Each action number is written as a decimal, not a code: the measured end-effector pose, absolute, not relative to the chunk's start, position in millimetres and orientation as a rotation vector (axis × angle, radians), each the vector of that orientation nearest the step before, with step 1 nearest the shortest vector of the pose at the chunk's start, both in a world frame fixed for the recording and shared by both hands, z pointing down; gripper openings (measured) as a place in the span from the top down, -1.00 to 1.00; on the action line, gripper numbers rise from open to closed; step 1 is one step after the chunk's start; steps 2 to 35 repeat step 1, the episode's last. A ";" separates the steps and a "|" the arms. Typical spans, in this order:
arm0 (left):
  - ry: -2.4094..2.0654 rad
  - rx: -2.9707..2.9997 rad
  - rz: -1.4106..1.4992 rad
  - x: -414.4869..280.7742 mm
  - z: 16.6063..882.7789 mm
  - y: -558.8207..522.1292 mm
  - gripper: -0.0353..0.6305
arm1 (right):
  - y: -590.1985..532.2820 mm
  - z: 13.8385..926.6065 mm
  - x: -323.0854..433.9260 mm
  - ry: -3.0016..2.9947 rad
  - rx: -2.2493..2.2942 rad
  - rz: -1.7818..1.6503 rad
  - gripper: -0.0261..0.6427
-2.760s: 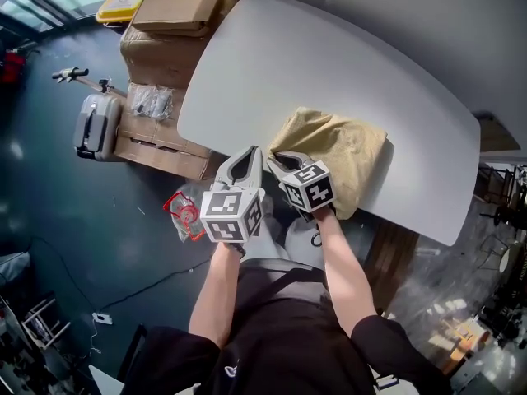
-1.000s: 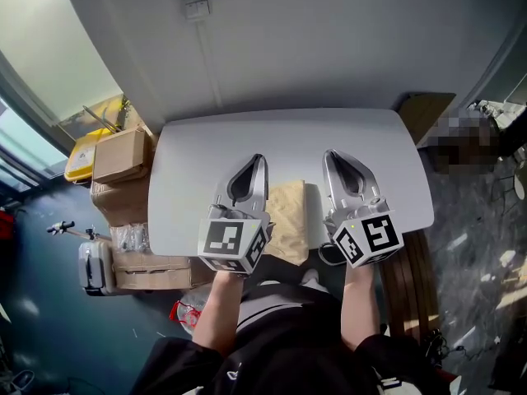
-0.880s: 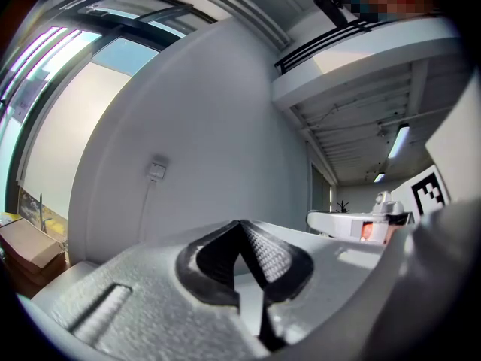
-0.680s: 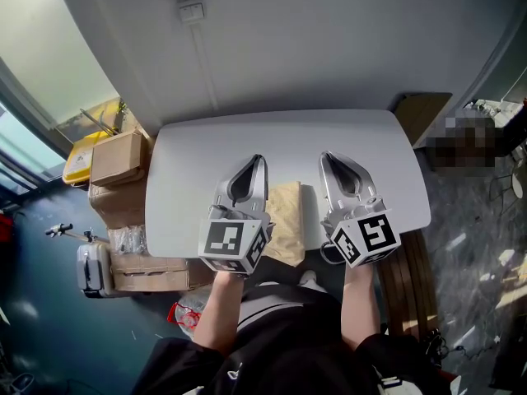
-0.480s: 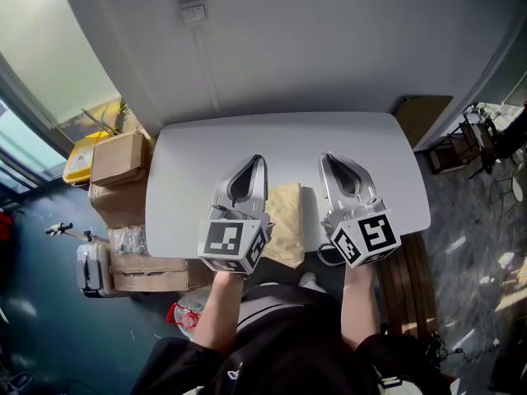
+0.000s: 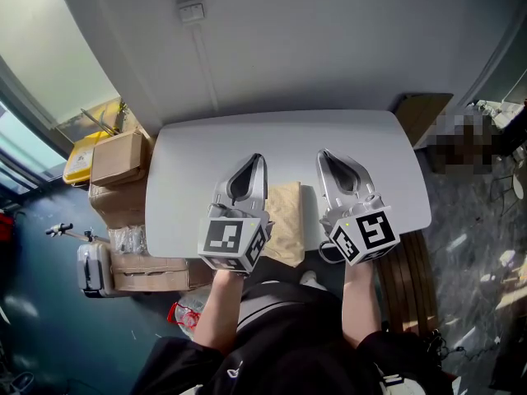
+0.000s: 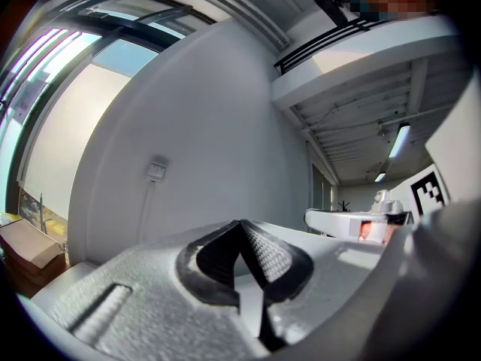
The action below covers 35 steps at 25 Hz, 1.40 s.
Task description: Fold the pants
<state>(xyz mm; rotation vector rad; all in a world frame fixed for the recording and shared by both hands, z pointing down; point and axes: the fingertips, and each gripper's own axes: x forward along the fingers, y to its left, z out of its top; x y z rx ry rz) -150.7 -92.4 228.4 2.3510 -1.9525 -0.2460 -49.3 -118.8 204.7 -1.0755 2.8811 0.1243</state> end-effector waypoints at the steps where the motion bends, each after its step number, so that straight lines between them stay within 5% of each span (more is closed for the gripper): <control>1: -1.950 2.351 -0.244 -149.8 229.8 -92.1 0.88 | -118.2 205.7 -49.6 2.883 -1.075 0.126 0.91; 35: -1.950 2.351 -0.244 -149.8 229.8 -92.1 0.88 | -118.2 205.7 -49.6 2.883 -1.075 0.126 0.91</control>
